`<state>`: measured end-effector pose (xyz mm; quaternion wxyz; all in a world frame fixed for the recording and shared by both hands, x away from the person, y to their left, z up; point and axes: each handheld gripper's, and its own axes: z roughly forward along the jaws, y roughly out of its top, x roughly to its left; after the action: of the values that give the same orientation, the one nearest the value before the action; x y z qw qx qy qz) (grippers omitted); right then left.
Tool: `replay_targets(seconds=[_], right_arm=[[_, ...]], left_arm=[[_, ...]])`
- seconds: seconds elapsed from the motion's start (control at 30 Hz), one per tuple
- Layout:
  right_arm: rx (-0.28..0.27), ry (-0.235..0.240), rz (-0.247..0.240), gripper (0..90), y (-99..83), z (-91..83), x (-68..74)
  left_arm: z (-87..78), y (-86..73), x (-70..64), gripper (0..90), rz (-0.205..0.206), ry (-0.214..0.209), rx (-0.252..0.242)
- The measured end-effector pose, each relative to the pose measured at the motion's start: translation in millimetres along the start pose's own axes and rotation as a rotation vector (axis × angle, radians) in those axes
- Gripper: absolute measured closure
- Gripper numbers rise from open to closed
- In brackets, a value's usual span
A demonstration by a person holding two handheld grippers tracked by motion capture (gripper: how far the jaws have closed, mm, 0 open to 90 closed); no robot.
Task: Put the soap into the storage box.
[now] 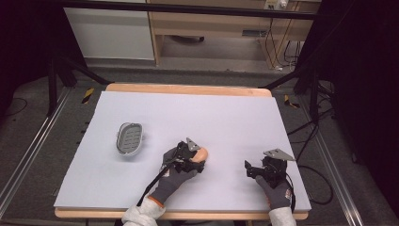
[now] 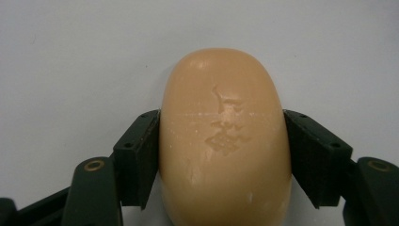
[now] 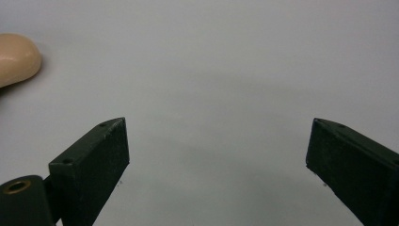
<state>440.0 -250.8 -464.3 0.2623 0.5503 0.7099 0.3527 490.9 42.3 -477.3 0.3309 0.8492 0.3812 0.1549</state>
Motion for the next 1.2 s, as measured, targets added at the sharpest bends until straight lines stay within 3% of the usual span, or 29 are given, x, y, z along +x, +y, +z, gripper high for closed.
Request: replay_targets(seconds=[0.57,1.2], right_arm=[[0.000,0.000,0.001,6.7,0.0,0.0,-0.3],[-0.002,-0.005,0.002,6.6,0.1,-0.4,-0.5]], left_arm=[[-9.5,0.7,1.6,31.6,0.010,-0.022,0.000],[-58.1,-9.3,21.5,31.6,-0.008,-0.017,-0.061]])
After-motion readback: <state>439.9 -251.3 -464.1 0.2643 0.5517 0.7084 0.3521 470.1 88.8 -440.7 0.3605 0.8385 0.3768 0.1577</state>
